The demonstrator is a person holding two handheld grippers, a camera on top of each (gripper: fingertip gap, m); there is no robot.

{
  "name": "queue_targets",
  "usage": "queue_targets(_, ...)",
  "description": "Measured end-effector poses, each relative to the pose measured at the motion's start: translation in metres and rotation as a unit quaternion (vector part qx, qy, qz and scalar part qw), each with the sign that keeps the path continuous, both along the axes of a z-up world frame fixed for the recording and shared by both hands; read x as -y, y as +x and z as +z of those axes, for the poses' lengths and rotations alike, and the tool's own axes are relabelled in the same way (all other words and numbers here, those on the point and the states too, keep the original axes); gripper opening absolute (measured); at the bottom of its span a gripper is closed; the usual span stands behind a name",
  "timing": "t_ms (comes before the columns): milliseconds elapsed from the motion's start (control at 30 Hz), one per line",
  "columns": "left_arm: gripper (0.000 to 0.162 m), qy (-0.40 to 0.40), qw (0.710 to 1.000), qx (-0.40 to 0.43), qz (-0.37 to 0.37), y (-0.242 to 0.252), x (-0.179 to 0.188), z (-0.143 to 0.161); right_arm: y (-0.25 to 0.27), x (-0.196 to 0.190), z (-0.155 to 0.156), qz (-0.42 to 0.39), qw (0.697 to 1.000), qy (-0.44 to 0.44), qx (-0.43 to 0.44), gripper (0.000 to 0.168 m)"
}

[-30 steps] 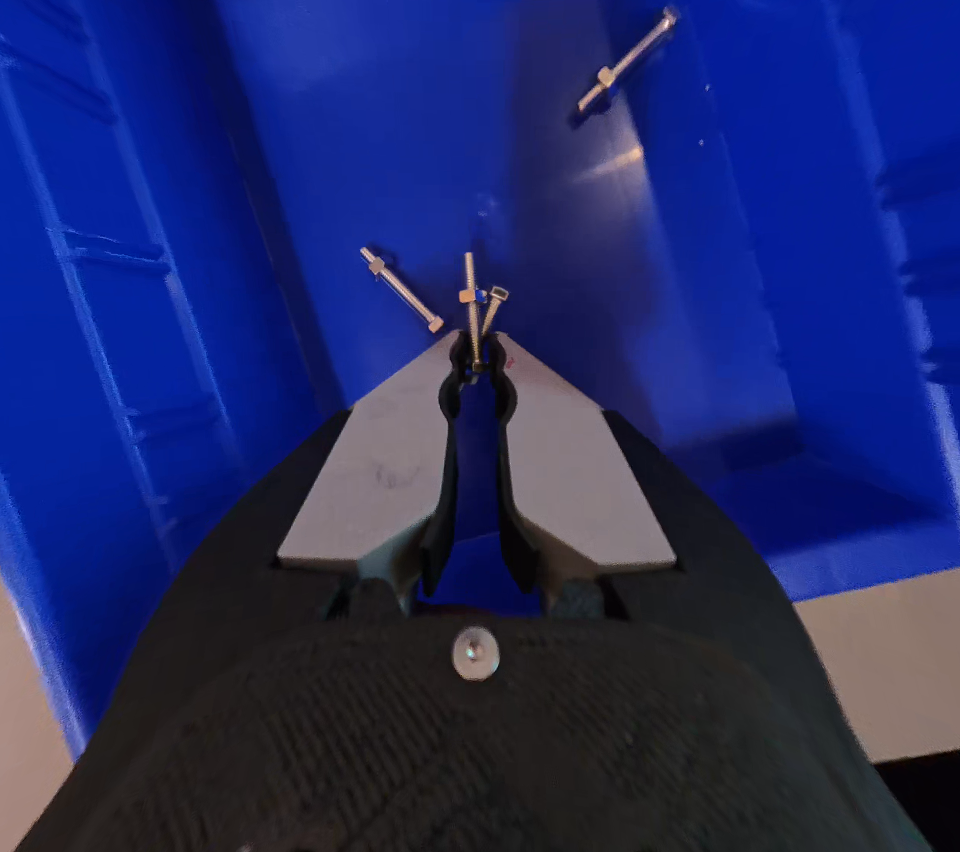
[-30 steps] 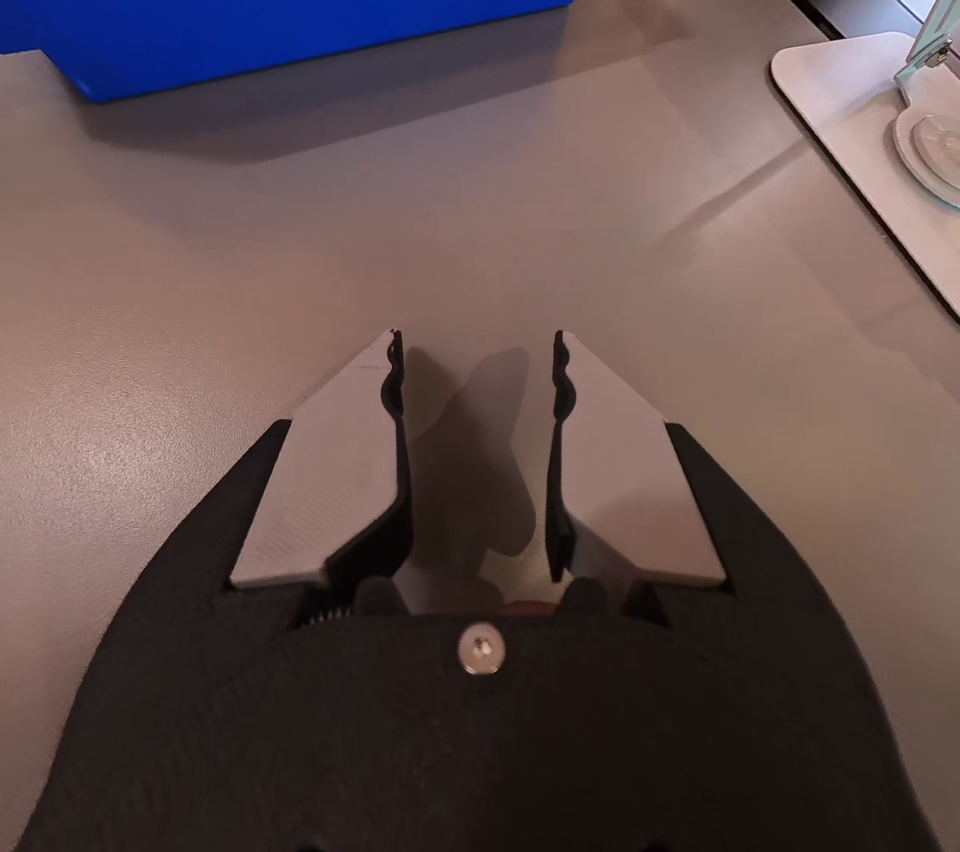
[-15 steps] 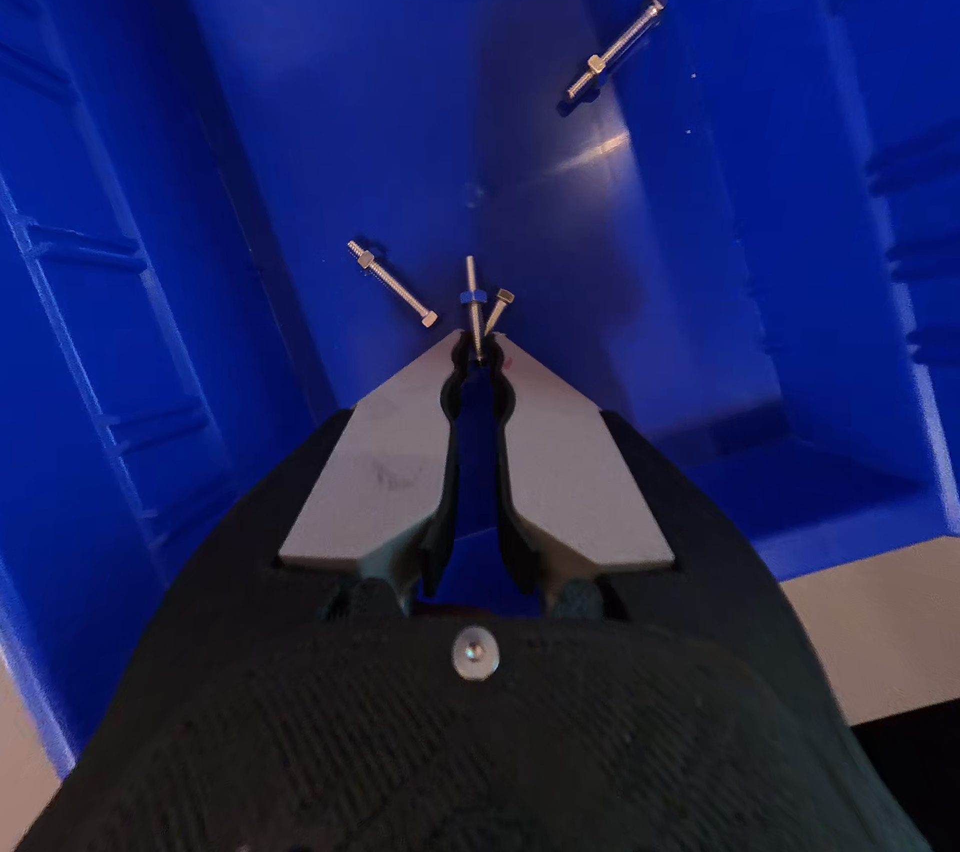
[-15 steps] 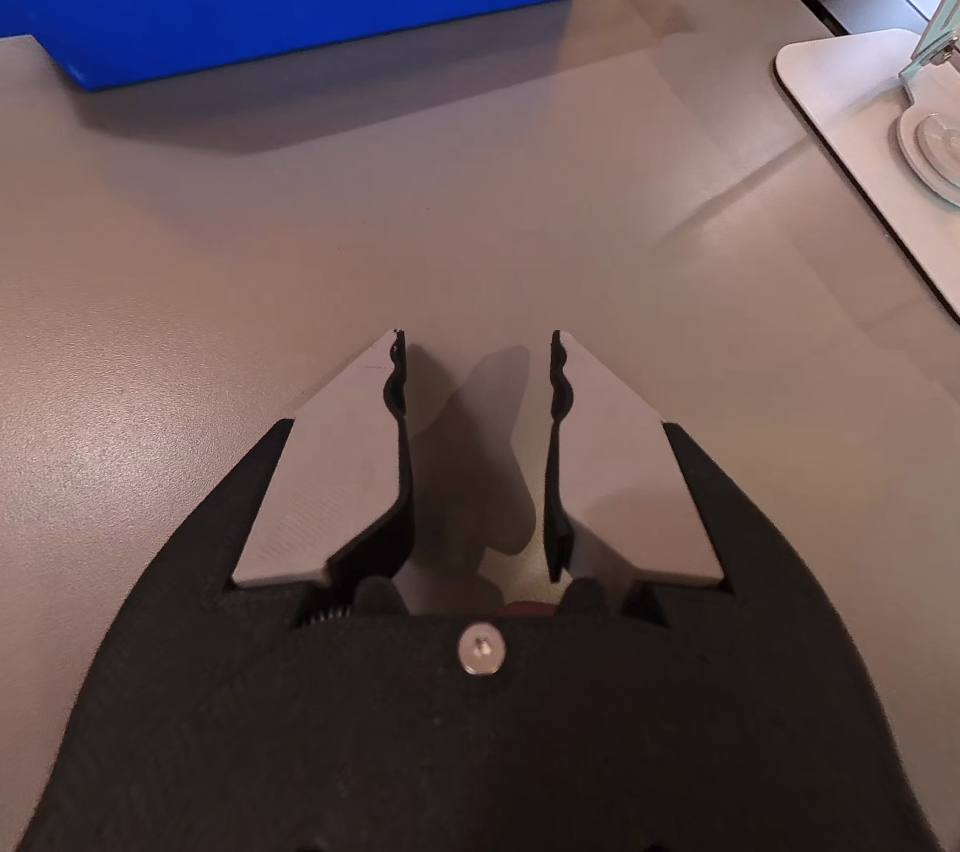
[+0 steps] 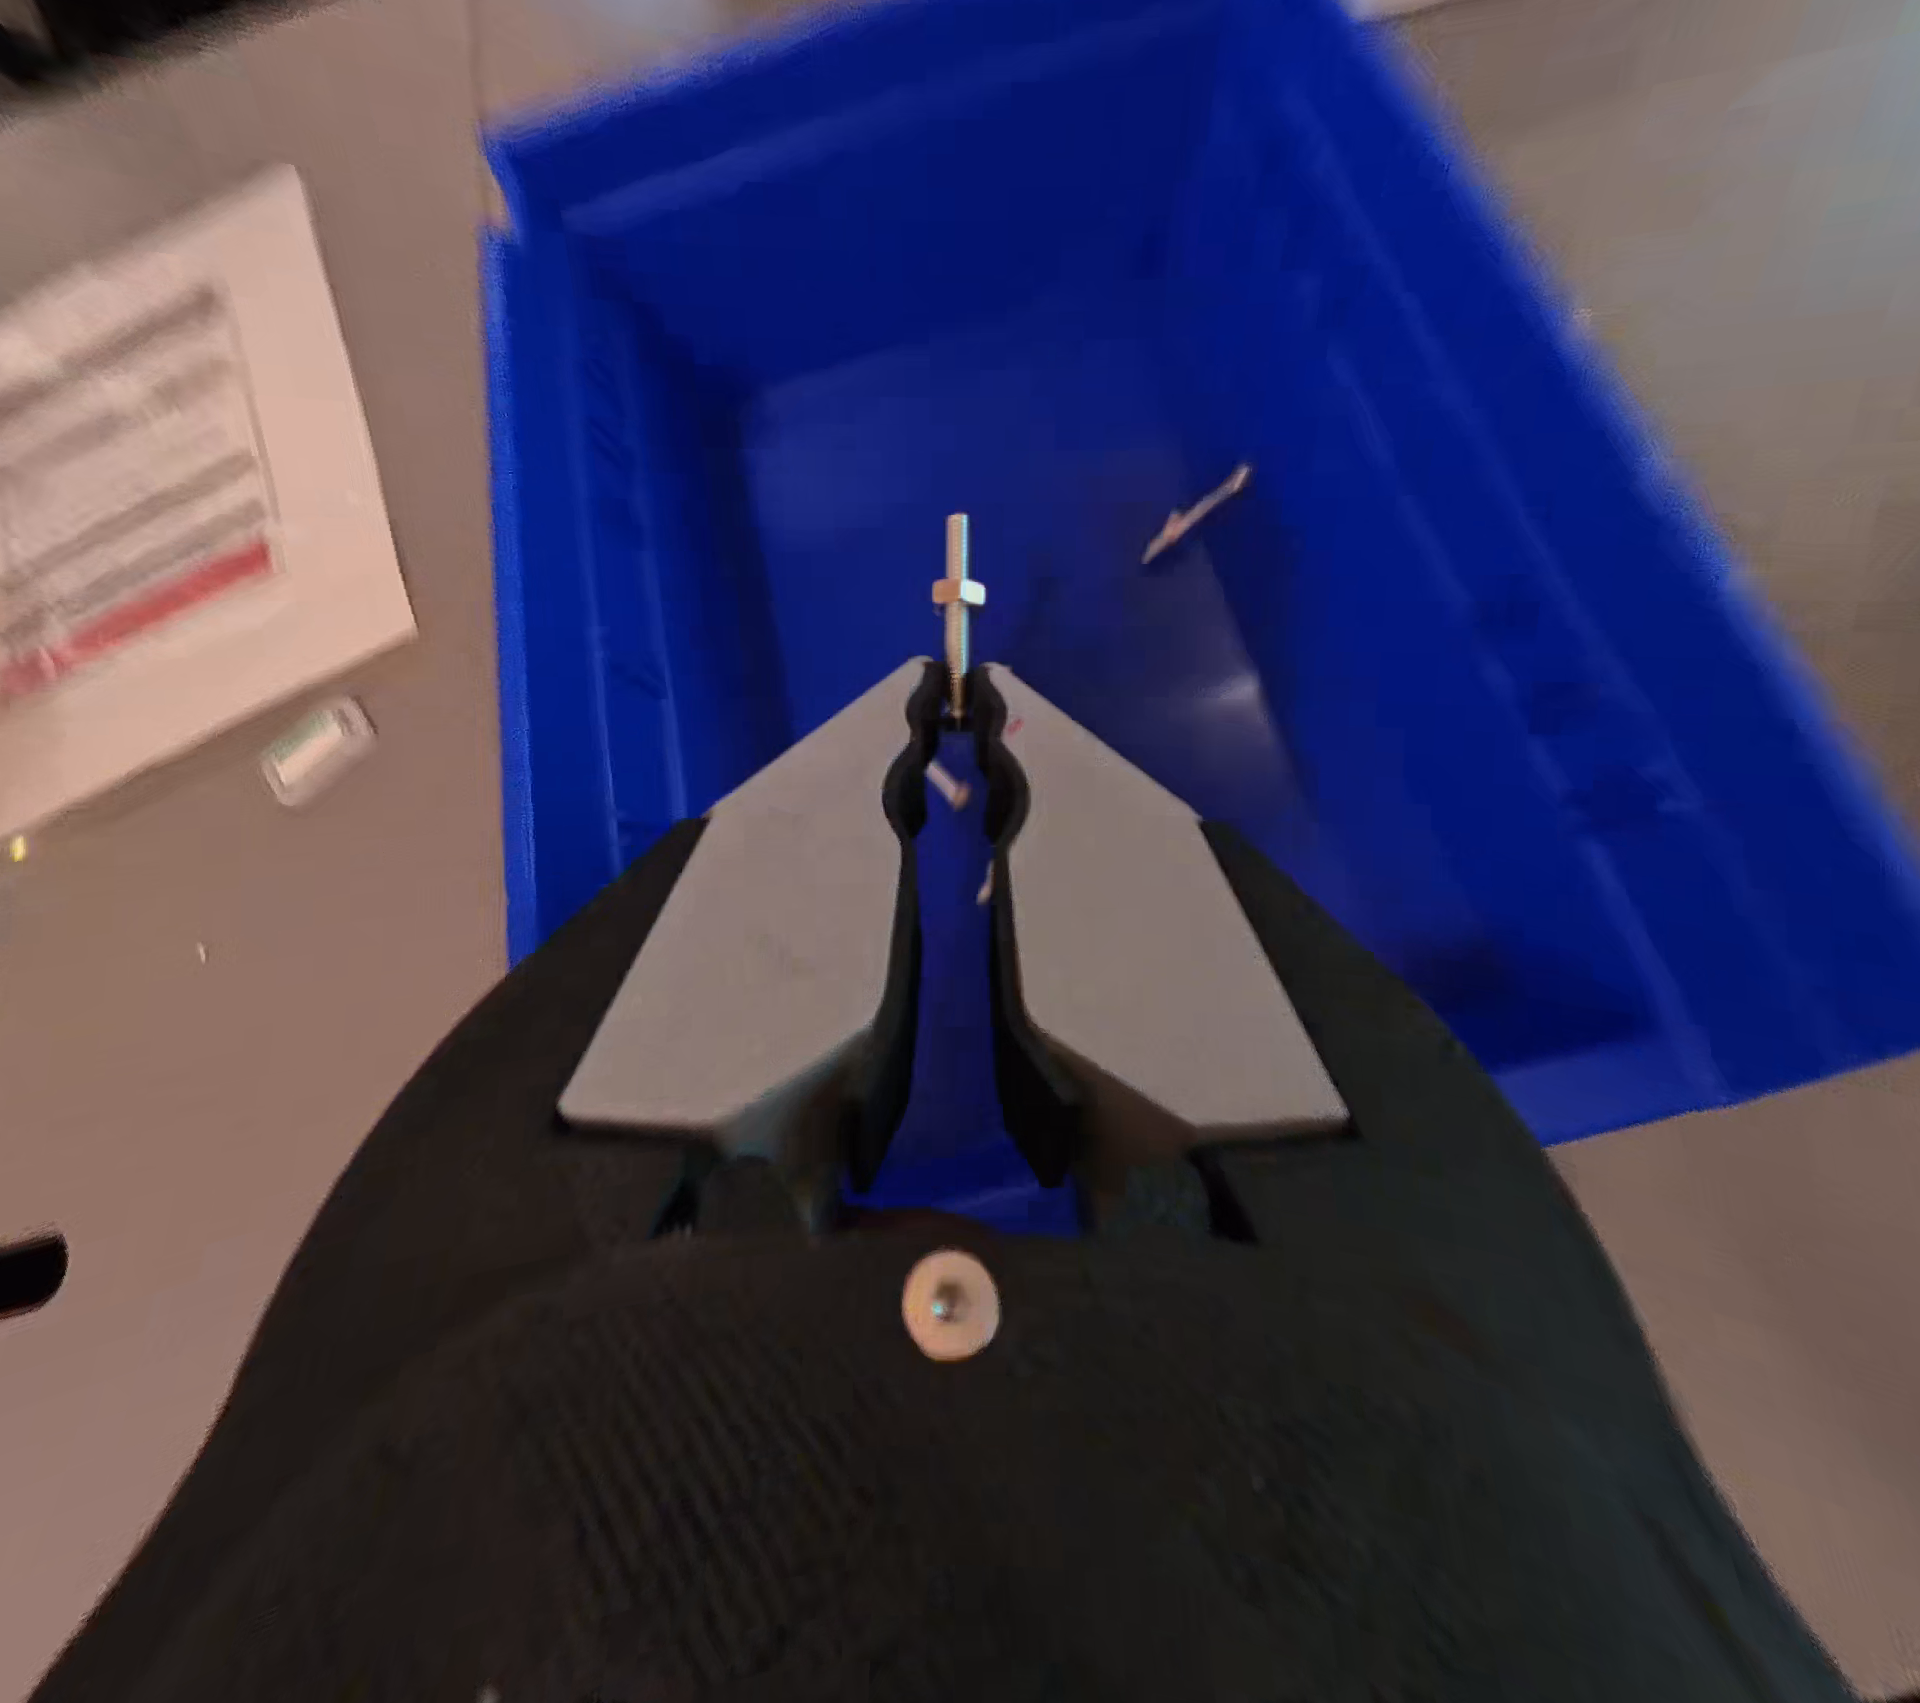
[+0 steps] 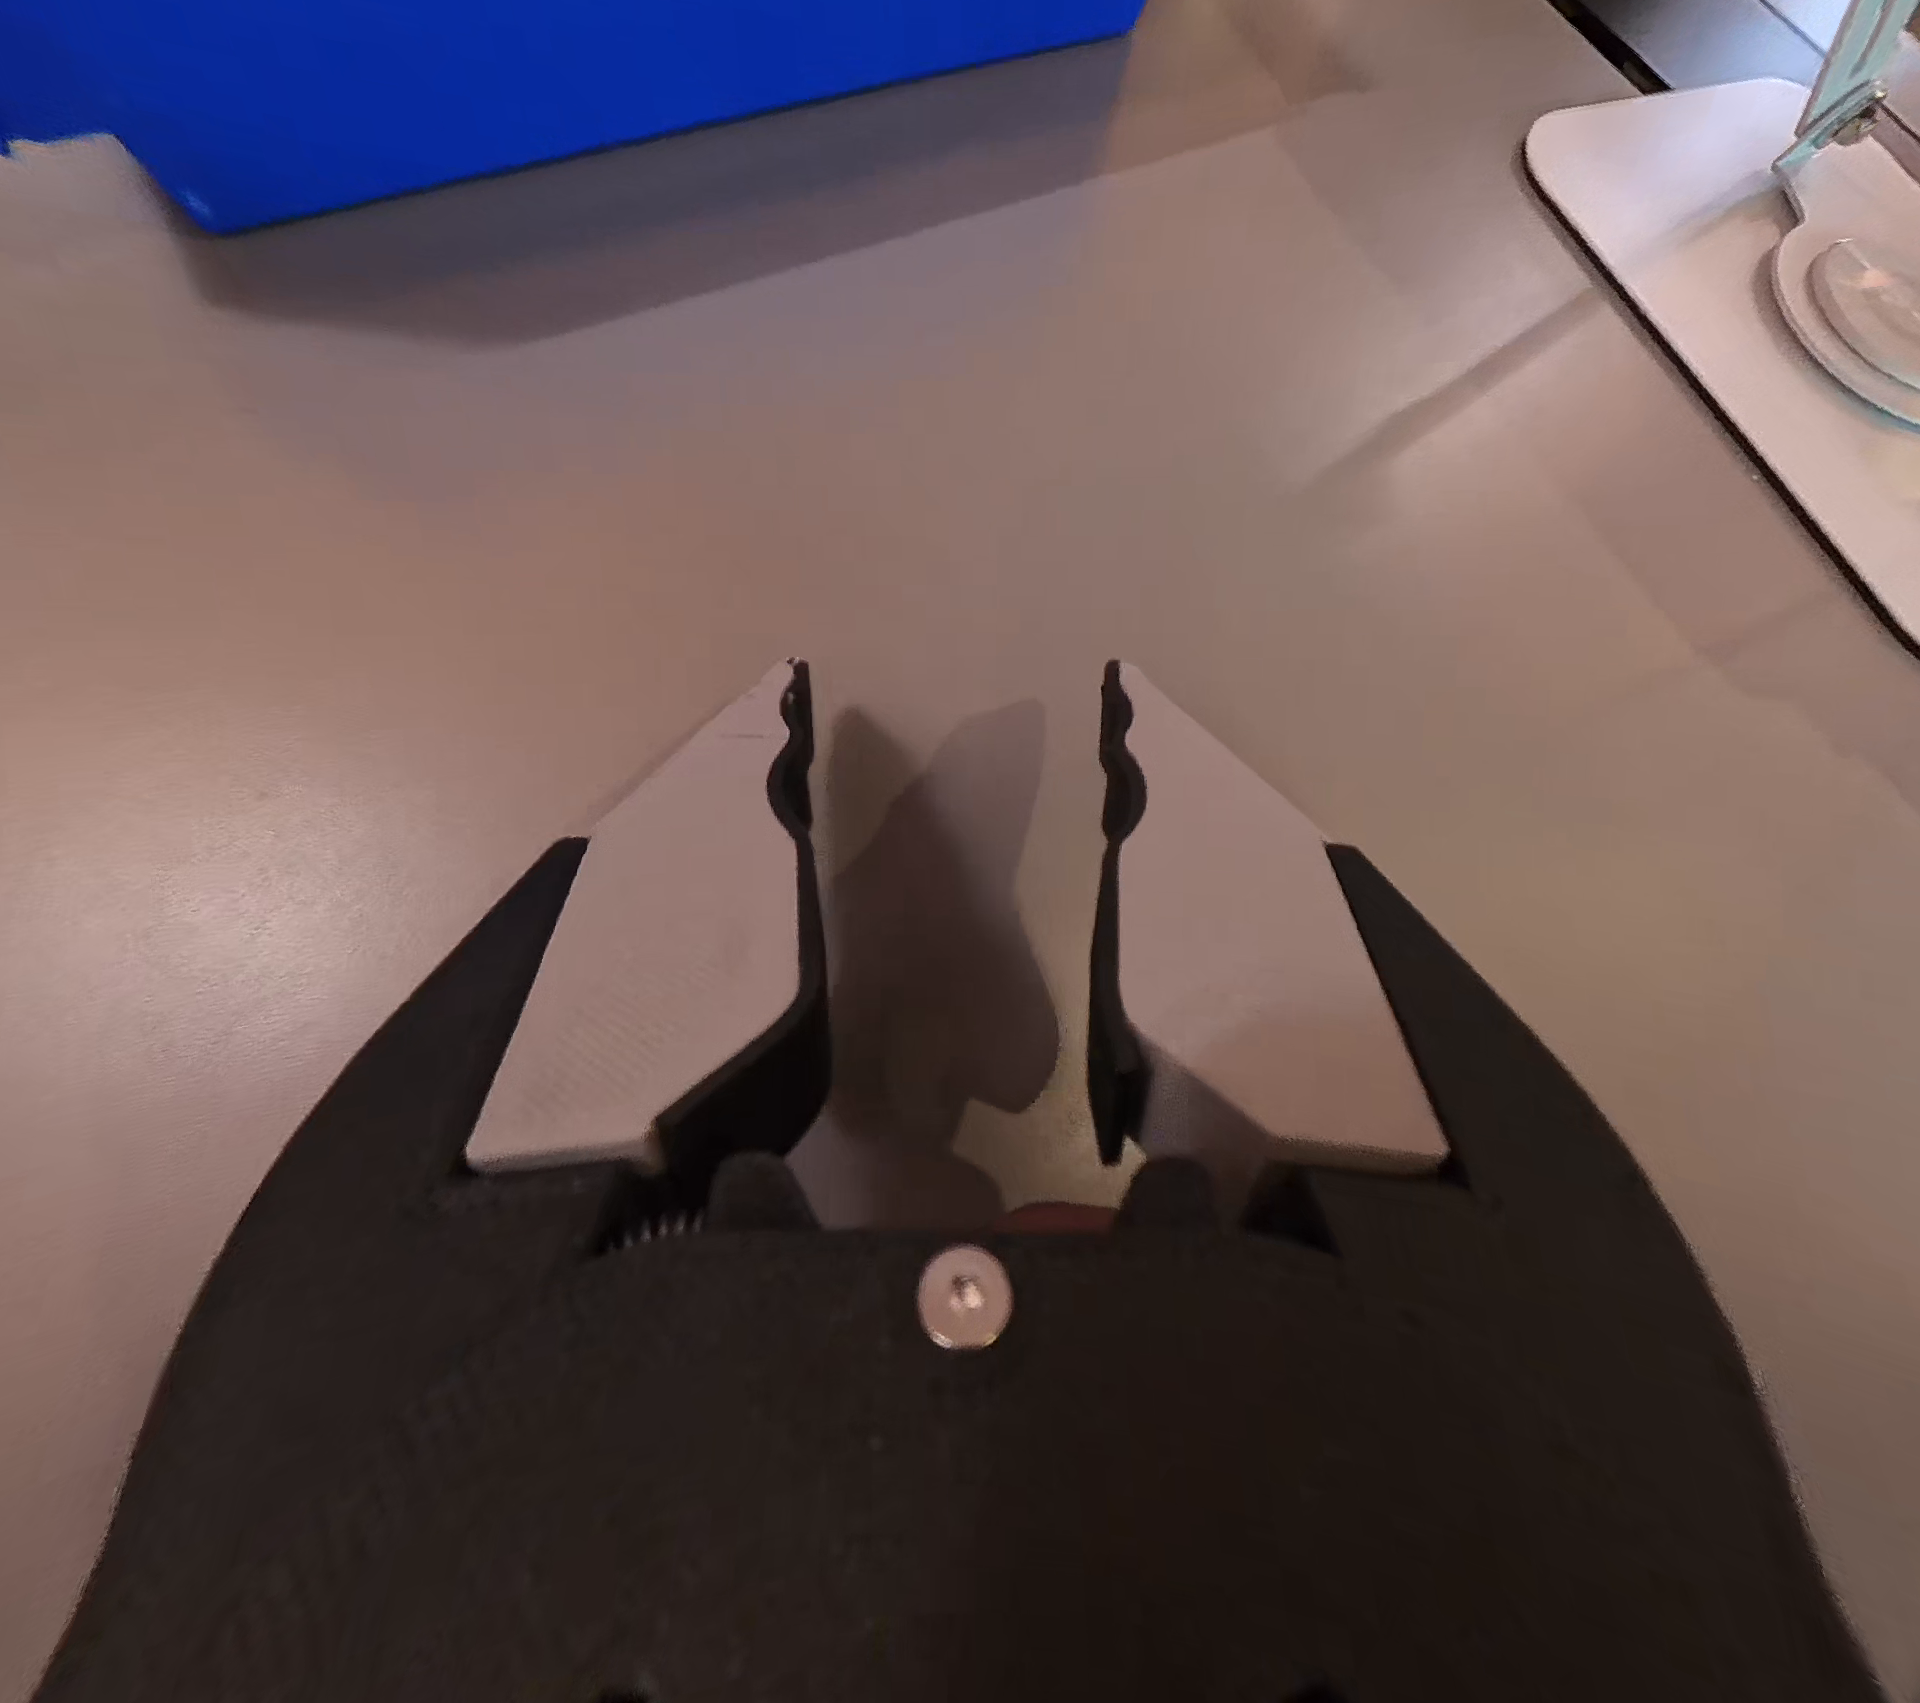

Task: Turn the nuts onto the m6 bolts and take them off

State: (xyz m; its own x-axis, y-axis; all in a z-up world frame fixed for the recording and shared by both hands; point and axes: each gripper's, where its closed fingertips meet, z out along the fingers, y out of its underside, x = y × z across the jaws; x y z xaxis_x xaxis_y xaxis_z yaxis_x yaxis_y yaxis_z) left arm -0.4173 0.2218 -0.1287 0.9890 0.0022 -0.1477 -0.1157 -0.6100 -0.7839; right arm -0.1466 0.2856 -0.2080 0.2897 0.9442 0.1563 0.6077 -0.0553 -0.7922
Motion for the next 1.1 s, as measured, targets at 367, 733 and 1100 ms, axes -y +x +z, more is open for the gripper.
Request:
queue_targets(367, 0.002, 0.24, 0.905, 0.128, -0.327, 0.264, -0.009, 0.073, 0.013, 0.026, 0.11, 0.12, 0.927, -0.175, -0.309, 0.04)
queue_targets(733, 0.003, 0.254, 0.874, 0.213, -0.354, 0.313, -0.054, 0.031, 0.03, 0.005, 0.124, 0.097, 0.902, -0.21, -0.365, 0.01)
queue_targets(1100, 0.003, 0.226, 0.885, 0.198, -0.356, 0.314, -0.053, 0.013, 0.025, 0.007, 0.114, 0.089, 0.912, -0.213, -0.34, 0.002)
